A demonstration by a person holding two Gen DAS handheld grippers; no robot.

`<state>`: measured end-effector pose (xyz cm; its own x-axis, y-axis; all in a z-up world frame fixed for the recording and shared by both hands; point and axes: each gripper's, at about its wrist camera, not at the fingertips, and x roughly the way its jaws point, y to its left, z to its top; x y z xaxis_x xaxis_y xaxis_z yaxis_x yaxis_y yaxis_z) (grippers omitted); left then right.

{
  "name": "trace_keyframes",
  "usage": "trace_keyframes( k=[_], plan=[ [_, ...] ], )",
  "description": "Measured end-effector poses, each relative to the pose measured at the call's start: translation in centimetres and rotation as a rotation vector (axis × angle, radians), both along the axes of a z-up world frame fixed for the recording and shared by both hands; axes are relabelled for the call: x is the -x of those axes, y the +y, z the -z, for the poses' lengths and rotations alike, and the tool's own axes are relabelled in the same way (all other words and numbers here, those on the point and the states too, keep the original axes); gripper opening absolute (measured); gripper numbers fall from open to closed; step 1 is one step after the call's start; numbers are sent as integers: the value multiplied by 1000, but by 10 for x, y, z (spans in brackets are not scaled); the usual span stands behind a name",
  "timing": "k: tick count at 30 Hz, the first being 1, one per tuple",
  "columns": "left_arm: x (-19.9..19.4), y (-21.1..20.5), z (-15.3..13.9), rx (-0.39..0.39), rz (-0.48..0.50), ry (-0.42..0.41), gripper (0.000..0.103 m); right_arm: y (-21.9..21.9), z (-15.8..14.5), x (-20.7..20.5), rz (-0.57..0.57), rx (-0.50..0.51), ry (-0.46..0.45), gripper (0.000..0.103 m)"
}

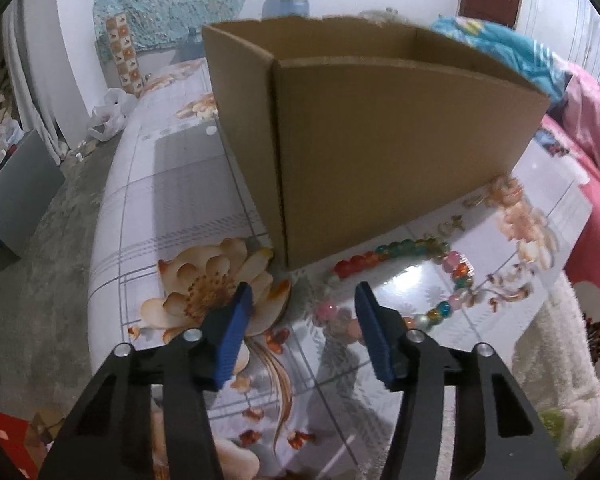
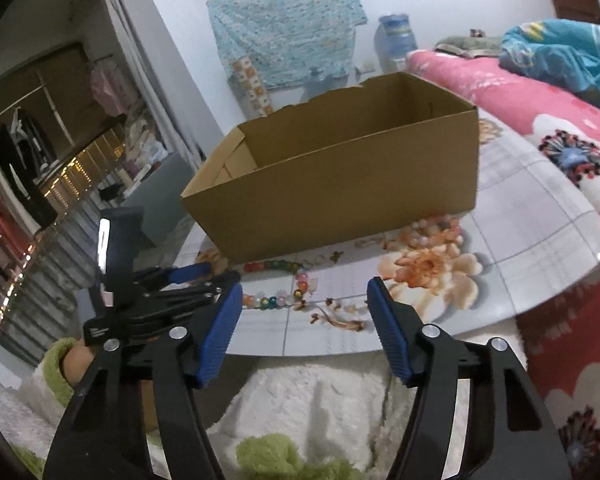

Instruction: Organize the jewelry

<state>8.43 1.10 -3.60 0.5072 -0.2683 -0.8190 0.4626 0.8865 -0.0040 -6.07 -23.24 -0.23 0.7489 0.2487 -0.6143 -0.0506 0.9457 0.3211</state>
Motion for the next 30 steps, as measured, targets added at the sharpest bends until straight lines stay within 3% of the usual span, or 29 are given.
trace_keyframes(
  k=[3,5,7,8,10,15,30],
  plan=[
    [-1,-6,4,-25,12,-10,42,4,6,-11,-21,4,23,50],
    [0,-6,5,-26,28,-14,33,6,10,-19,-39,-8,42,41],
    [2,-8,5,-40,51,-19,12,9,14,-25,-53,-16,58,32],
    [4,-10,5,-56,63,-26,11,11,16,-28,-67,-22,65,25],
    [9,-11,5,-78,83,-43,10,13,19,-33,-87,-31,78,21],
    [16,-4,6,-47,99,-34,9,20,27,-45,-134,-38,112,17],
    [12,0,6,11,90,-22,11,41,50,-84,-180,117,201,15]
  ],
)
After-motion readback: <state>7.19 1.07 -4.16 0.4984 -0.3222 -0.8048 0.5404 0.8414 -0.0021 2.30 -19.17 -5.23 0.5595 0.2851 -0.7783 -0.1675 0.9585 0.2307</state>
